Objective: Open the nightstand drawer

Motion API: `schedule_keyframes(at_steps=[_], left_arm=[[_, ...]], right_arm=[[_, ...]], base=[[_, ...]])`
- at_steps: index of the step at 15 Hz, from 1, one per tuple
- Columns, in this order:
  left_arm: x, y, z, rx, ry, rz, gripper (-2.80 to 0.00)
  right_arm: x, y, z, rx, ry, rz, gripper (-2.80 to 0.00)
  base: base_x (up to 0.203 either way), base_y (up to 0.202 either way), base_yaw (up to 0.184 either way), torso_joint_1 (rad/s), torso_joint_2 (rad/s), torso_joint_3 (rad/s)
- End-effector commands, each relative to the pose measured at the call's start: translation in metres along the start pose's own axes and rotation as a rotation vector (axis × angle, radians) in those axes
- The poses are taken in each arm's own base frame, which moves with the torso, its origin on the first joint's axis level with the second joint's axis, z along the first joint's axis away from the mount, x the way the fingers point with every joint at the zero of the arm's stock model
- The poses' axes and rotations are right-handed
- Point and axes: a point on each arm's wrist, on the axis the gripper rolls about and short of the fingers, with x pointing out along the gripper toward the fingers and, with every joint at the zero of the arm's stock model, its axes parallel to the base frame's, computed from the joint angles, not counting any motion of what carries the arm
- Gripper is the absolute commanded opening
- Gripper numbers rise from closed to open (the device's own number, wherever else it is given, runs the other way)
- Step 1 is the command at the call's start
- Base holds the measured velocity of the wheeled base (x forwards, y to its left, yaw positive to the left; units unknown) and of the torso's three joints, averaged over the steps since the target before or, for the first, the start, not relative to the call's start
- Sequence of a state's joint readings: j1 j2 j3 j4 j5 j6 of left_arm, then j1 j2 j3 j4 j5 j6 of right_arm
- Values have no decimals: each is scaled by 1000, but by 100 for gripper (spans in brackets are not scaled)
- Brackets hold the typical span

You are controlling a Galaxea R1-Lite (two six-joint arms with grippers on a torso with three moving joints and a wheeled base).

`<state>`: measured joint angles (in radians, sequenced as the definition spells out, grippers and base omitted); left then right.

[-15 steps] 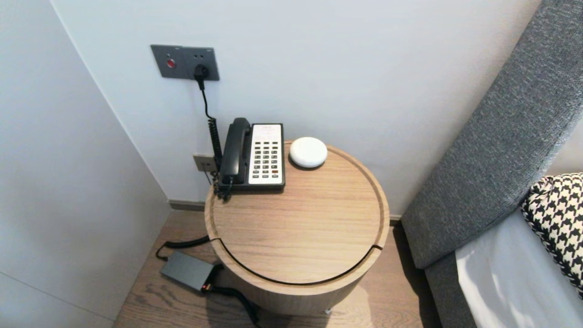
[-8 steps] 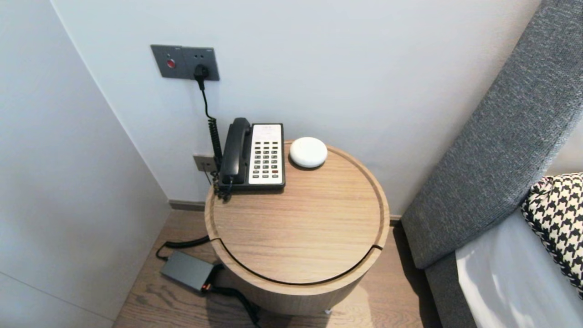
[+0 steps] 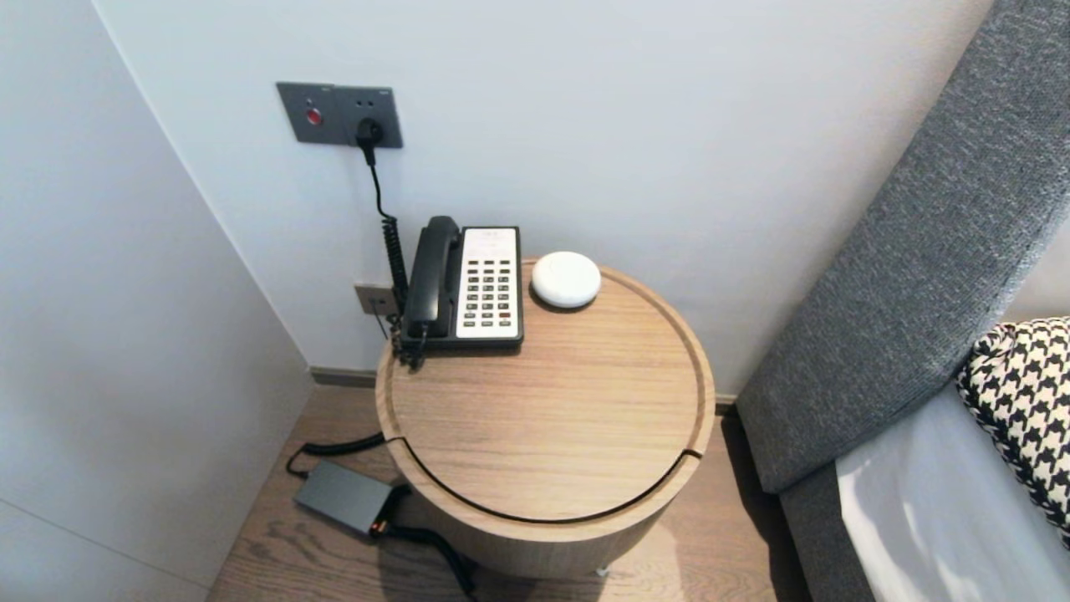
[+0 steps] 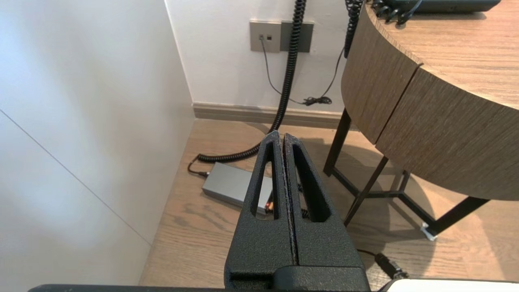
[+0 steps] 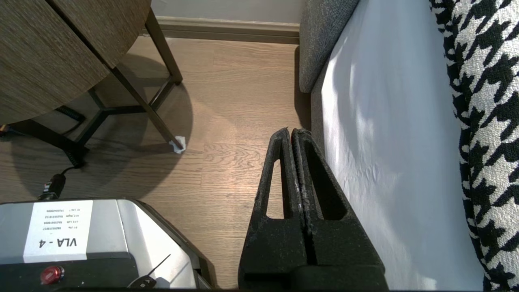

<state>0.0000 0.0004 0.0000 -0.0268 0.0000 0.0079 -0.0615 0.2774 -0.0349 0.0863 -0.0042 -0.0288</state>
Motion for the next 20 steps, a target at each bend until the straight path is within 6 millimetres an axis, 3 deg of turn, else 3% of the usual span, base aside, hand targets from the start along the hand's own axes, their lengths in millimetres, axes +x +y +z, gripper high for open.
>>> schedule_keyframes(at_steps=[1,9,12,20], left_arm=[[1,0,-3,0,11,0,-280],[1,0,-3,0,11,0,-280],[1,0,-3,0,11,0,-280],[1,0,-3,0,11,0,-280]], right_arm=[[0,0,-1,-7,9,0,-280],[-1,0,-1,-18,-11,13,-280],[-5,-1,-2,-46,-56,102,-280],[-19,-1,-12,-58,-269,79,-280]], base=[[0,0,0,0,0,0],[0,0,0,0,0,0],[0,0,0,0,0,0],[0,0,0,0,0,0]])
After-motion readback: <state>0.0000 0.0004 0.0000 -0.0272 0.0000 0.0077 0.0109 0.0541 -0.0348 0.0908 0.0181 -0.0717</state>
